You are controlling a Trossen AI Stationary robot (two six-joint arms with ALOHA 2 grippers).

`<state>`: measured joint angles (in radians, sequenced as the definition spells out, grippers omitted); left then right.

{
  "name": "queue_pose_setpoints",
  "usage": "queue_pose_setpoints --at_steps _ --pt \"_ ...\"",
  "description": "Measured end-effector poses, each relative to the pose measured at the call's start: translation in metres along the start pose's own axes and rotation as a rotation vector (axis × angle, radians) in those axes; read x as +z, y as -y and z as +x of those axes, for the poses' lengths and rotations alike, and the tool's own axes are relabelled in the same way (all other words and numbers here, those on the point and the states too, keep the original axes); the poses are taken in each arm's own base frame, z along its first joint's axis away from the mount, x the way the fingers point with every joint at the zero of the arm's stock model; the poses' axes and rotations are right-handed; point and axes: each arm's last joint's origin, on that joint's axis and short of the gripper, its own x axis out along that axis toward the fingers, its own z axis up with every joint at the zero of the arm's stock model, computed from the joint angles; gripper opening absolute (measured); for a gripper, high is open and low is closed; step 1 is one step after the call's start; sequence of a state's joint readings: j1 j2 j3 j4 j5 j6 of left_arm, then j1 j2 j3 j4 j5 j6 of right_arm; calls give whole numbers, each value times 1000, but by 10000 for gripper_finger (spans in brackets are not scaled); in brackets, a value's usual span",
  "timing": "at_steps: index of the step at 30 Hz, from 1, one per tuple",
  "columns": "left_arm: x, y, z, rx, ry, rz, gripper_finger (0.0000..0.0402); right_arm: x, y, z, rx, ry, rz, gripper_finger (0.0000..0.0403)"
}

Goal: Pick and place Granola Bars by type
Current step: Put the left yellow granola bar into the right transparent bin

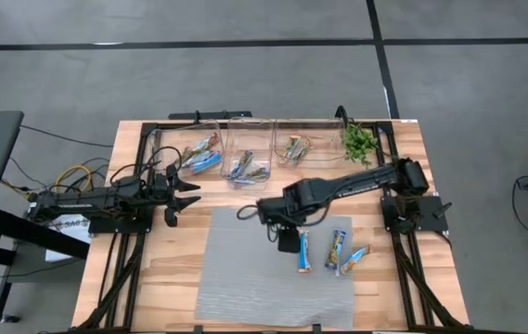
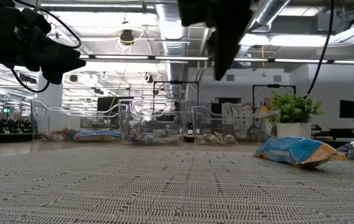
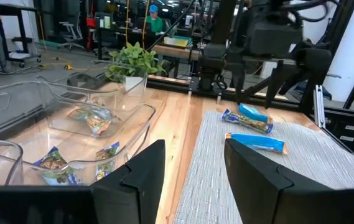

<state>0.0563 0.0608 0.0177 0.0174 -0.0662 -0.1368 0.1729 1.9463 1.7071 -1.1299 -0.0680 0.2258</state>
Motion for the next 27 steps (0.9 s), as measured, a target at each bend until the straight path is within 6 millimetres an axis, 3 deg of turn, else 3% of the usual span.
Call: queue_pose_setpoints --at_steps 9,13,22,27 --pt "0 0 0 0 0 3 158 -27 -36 -24 -122 5 6 207" --pt "0 0 0 0 -1 10 158 -50 -47 -28 -184 21 51 207" --pt "0 0 0 1 -1 3 158 -102 -59 -1 -213 14 328 207" --pt "0 0 0 0 -1 6 158 -110 -64 23 -171 66 568 207"
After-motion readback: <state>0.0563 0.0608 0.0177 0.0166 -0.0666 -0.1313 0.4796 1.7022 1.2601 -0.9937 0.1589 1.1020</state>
